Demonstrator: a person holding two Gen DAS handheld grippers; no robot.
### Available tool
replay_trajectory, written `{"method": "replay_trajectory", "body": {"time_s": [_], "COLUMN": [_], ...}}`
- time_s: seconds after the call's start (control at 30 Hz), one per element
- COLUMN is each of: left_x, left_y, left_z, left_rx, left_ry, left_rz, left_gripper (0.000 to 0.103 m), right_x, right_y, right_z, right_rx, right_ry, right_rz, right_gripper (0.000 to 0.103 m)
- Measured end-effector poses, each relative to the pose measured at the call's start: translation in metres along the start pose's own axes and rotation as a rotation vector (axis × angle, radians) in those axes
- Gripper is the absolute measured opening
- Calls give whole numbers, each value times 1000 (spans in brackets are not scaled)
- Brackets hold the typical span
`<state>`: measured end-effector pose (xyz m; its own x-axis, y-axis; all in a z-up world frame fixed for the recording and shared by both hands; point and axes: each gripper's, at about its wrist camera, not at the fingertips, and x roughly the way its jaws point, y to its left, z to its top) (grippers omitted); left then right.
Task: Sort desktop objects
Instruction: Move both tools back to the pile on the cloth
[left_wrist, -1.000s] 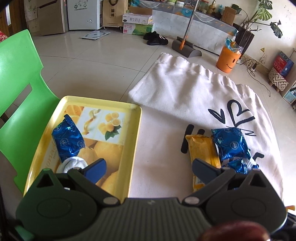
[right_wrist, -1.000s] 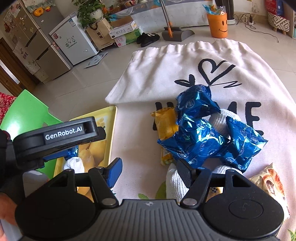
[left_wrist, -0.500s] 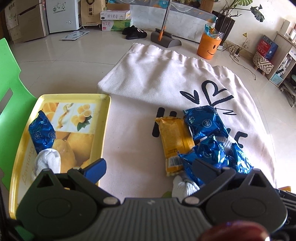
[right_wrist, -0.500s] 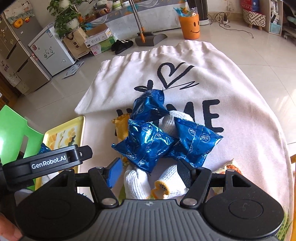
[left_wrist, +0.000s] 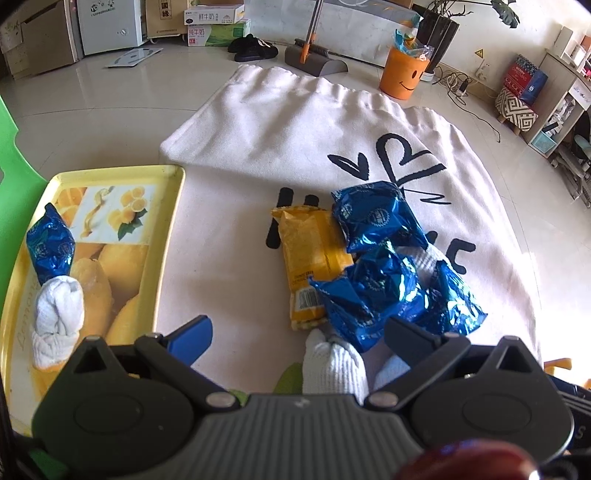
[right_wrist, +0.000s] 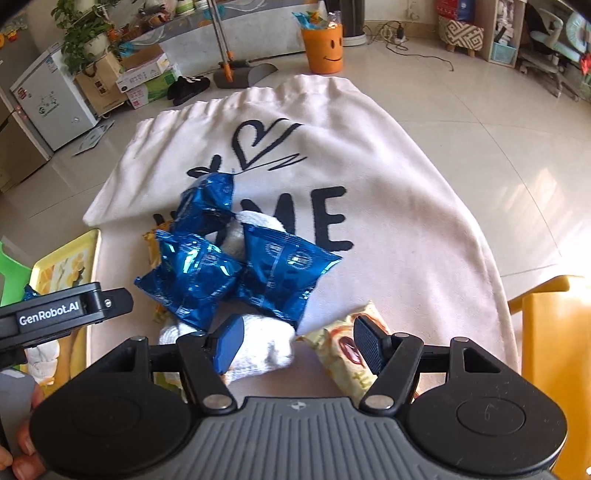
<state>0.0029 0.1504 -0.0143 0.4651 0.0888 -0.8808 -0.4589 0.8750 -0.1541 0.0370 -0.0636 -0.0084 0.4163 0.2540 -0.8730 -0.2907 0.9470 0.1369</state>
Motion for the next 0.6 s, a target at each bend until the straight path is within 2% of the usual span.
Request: {"method": "replay_trajectory", "body": {"time_s": [0.13, 0.33, 0.6], "left_x": [11, 35, 54], "left_y": [-10, -15, -16], "left_z": [-8, -15, -20], "left_rx": [19, 7, 8], "left_ry": [25, 74, 122], "left_rz": [10, 31, 49], "left_gripper": [102, 102, 102], "right_x": [5, 17, 31], "right_y": [-24, -51, -61], "right_z": [-2, -7, -10], "right_rx": [71, 209, 249], "right_ry": [44, 119, 151], "right_rz": [-53, -47, -58], "right_gripper": [67, 67, 67]}}
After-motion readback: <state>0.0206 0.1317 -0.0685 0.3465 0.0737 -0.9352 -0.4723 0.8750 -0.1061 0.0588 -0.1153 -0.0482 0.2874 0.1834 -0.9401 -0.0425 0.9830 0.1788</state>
